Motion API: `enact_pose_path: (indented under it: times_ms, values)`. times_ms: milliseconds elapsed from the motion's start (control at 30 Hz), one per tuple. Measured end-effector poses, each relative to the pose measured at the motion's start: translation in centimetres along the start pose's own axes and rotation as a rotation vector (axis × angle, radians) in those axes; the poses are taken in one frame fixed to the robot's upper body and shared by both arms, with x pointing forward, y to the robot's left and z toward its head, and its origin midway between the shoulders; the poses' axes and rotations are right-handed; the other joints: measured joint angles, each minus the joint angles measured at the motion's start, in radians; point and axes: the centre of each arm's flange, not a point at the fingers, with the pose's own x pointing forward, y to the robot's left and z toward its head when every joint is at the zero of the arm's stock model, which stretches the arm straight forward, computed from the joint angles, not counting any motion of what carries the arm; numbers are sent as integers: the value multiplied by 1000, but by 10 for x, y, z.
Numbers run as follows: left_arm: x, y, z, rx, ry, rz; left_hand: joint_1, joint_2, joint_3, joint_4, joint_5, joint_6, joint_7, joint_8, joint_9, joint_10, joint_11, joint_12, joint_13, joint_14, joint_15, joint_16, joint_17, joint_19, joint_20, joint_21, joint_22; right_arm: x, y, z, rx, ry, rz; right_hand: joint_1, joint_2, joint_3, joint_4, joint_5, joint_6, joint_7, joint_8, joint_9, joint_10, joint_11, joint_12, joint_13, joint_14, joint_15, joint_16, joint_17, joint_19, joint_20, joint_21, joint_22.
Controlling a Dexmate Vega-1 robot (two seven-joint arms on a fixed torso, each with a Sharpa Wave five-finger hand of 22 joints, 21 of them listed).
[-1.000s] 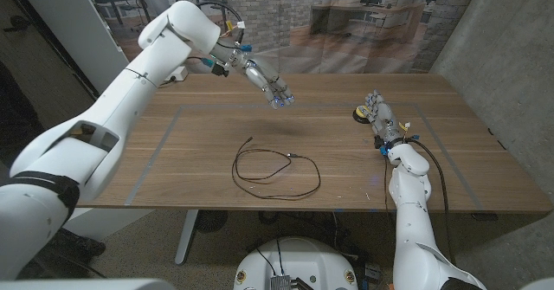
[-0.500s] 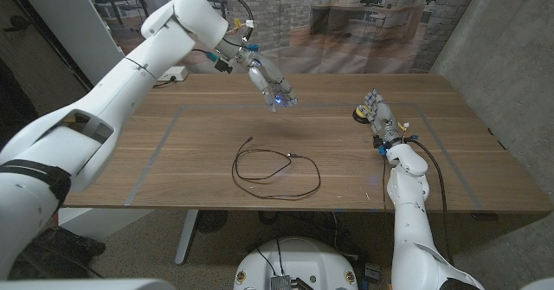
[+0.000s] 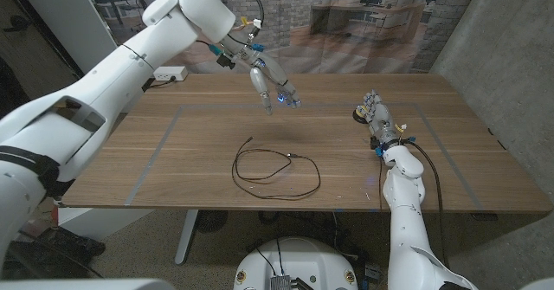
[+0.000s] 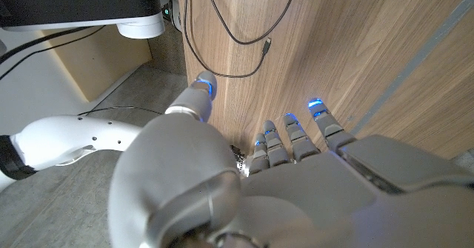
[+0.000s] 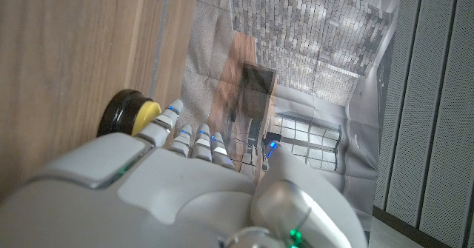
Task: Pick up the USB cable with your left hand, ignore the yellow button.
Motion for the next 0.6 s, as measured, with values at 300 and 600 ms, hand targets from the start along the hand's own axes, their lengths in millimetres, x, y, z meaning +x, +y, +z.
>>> enact_pose_path:
  times_ms: [300, 600]
  values:
    - [4, 4, 14, 97, -6, -54, 58, 34, -5, 5, 2, -21, -39, 0, 1, -21, 0, 0, 3, -50, 0, -6, 0, -30, -5, -23, 0, -4, 5, -1, 3, -9, -14, 0, 0, 0, 0, 0, 0, 0, 0, 0, 3, 3, 0, 0, 0, 0, 0, 0, 0, 0, 0, 0]
    - [8, 6, 26, 190, -13, -95, 133, 88, -9, 1, -4, 1, -76, 16, 5, 1, -22, 9, 9, -78, -3, -6, 0, -43, -18, -38, 4, -7, 8, -2, 6, -16, -27, 0, 0, 0, 0, 0, 0, 0, 0, 0, 5, 5, 0, 0, 8, 3, 0, 0, 4, 4, 0, 0]
